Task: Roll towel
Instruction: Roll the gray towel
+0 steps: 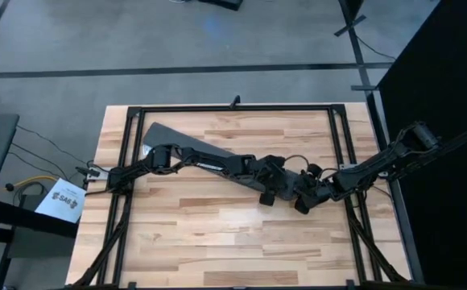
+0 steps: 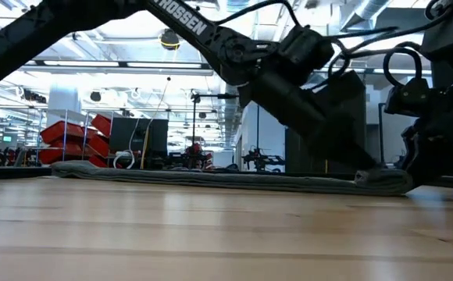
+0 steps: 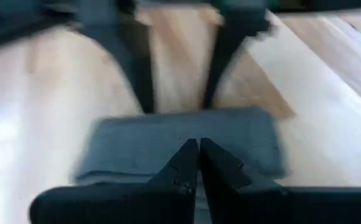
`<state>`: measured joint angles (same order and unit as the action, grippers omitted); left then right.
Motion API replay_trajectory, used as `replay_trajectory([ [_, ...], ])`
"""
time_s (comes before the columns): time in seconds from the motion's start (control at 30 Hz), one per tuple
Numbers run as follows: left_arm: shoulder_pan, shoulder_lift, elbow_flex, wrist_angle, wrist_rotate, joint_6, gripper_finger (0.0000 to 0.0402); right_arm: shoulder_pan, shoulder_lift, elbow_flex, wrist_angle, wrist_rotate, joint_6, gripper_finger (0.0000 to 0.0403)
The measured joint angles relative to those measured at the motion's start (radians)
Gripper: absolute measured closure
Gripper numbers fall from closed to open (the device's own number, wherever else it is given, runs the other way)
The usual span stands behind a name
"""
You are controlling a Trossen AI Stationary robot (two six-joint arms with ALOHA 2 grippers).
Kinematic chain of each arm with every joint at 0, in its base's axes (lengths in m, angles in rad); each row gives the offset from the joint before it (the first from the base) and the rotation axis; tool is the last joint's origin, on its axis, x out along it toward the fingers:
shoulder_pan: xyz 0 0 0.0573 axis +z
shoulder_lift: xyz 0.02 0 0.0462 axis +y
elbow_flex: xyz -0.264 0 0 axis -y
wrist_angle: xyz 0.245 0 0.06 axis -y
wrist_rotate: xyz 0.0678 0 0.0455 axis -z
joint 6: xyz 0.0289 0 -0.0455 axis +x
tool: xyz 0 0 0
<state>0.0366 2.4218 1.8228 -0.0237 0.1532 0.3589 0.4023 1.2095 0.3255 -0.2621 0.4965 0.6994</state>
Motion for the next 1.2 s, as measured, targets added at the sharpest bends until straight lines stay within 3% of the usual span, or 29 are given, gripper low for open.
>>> replay_trajectory([
  [0.43,0.026,0.003,-0.086,0.065,-0.001,-0.003,0.0396,0.0,0.0,0.0,-0.018,-0.002,0.0,0.0247],
  [0.77,0.032,0.002,-0.15,0.16,0.0,-0.015,0.0396,-0.011,0.025,-0.01,-0.001,-0.07,0.07,0.0181],
  [0.93,0.032,0.002,-0.155,0.158,0.0,-0.015,0.0396,-0.046,0.026,-0.012,0.023,-0.094,0.002,0.0152],
  [1.2,0.031,0.002,-0.155,0.153,-0.001,-0.022,0.0396,-0.102,0.027,-0.008,0.077,-0.115,-0.128,0.0148],
])
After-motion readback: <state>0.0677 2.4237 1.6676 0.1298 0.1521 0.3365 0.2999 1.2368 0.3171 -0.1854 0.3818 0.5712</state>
